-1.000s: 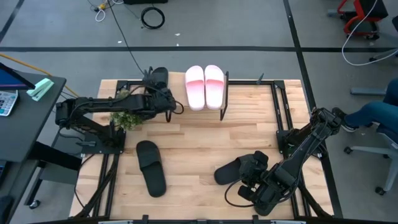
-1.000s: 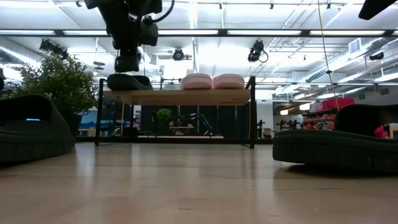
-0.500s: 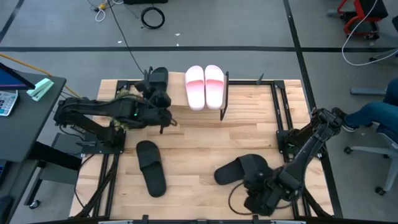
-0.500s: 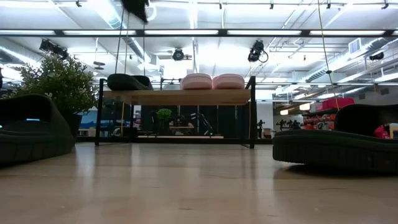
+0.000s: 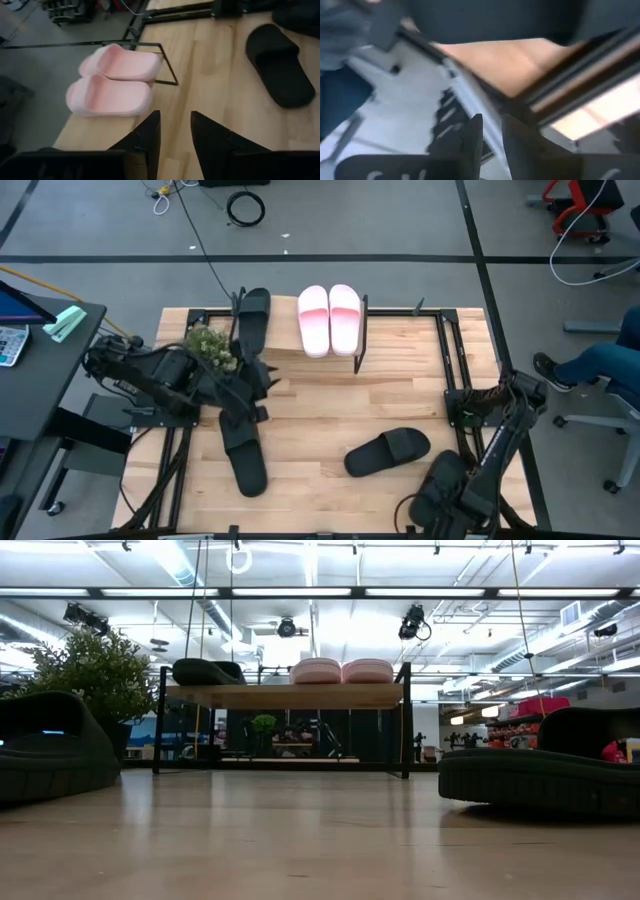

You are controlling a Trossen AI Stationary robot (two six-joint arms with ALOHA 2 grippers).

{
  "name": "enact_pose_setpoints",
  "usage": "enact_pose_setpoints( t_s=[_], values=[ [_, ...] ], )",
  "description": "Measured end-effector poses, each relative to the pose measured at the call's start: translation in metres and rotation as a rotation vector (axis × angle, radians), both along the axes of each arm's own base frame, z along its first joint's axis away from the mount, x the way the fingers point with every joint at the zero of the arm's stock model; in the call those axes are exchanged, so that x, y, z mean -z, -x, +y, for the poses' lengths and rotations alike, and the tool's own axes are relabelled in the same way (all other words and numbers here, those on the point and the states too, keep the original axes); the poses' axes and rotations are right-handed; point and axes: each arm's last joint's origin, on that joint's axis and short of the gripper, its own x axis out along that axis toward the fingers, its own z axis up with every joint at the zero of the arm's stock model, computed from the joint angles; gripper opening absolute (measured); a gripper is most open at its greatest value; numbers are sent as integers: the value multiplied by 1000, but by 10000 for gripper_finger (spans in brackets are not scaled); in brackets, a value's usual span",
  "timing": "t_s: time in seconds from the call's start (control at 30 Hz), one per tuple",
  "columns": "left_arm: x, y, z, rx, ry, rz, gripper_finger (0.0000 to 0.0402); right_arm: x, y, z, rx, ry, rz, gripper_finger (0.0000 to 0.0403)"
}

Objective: Pick and place slides into the shelf
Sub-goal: Put the right black slide on the shelf

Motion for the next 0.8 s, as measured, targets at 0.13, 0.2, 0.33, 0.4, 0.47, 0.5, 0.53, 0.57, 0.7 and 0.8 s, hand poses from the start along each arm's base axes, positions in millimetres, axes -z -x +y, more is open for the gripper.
enact_pose_setpoints(
  t_s=[0.13,0.2,0.33,0.4,0.47,0.5,0.53,0.57,0.7,0.8],
  values=[
    [9,-4,-6,15,-8,28,114,5,10,-4,-16,114,57,77],
    [10,-5,-7,14,-9,34,114,5,13,-11,-16,198,52,77],
    [12,-8,-6,7,-10,38,110,5,10,-19,-23,339,-75,76],
    [11,-7,-7,8,-10,38,108,6,5,-21,-35,364,-137,76],
    [11,-7,-7,8,-9,36,108,6,3,-23,-59,371,-151,76],
    [11,-7,-7,8,-10,37,108,6,2,-25,-69,377,-147,76],
    [11,-7,-7,9,-10,38,107,7,2,-26,-76,382,-143,76],
    [11,-7,-7,10,-12,39,107,9,2,-28,-82,391,-136,76],
    [11,-7,-7,10,-13,38,107,19,4,-34,-135,411,-119,76],
    [11,-7,-6,9,-13,38,107,19,4,-34,-183,398,-123,76]
  ],
)
